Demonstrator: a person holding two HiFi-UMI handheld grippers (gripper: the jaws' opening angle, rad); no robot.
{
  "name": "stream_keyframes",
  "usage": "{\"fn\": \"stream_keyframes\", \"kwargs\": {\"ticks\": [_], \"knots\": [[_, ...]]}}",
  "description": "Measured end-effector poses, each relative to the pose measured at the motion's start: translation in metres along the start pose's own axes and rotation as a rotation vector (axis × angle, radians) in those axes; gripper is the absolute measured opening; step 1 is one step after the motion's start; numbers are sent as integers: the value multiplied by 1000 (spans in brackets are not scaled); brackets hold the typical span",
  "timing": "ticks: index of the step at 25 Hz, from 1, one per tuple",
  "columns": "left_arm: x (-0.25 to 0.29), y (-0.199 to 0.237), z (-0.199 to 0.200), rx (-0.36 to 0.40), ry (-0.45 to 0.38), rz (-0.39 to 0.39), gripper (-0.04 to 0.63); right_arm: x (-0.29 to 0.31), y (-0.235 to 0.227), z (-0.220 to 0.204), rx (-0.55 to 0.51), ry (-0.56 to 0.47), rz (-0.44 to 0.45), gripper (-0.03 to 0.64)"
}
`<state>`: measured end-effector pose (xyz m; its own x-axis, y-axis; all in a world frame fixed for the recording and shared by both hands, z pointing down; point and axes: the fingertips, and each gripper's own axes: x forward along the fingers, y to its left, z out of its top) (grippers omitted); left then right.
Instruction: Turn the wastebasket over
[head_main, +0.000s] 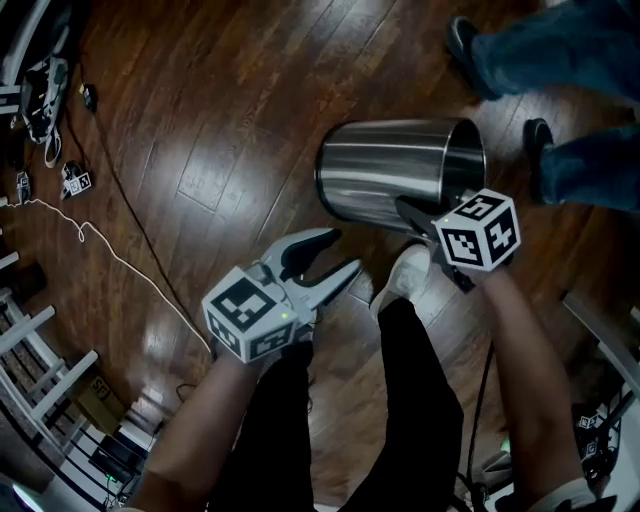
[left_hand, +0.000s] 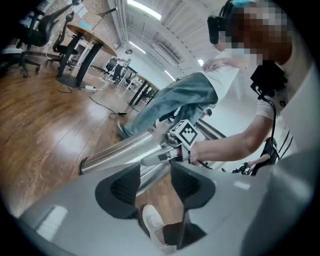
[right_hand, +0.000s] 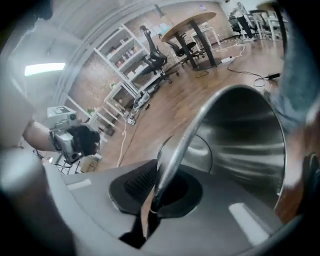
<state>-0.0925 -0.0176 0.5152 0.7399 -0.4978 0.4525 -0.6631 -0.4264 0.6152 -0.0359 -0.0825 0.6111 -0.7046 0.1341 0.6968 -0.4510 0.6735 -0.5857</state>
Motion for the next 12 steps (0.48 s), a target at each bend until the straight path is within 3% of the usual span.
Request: {"fn": "stream_keyframes", "kwargs": {"ticks": [7, 12], "knots": [[-4, 21, -15, 10, 56, 27, 175, 9, 6, -10, 133, -165, 232, 18], [11, 28, -26, 26, 81, 16, 175, -27, -13, -28, 165, -269, 343, 18]]}}
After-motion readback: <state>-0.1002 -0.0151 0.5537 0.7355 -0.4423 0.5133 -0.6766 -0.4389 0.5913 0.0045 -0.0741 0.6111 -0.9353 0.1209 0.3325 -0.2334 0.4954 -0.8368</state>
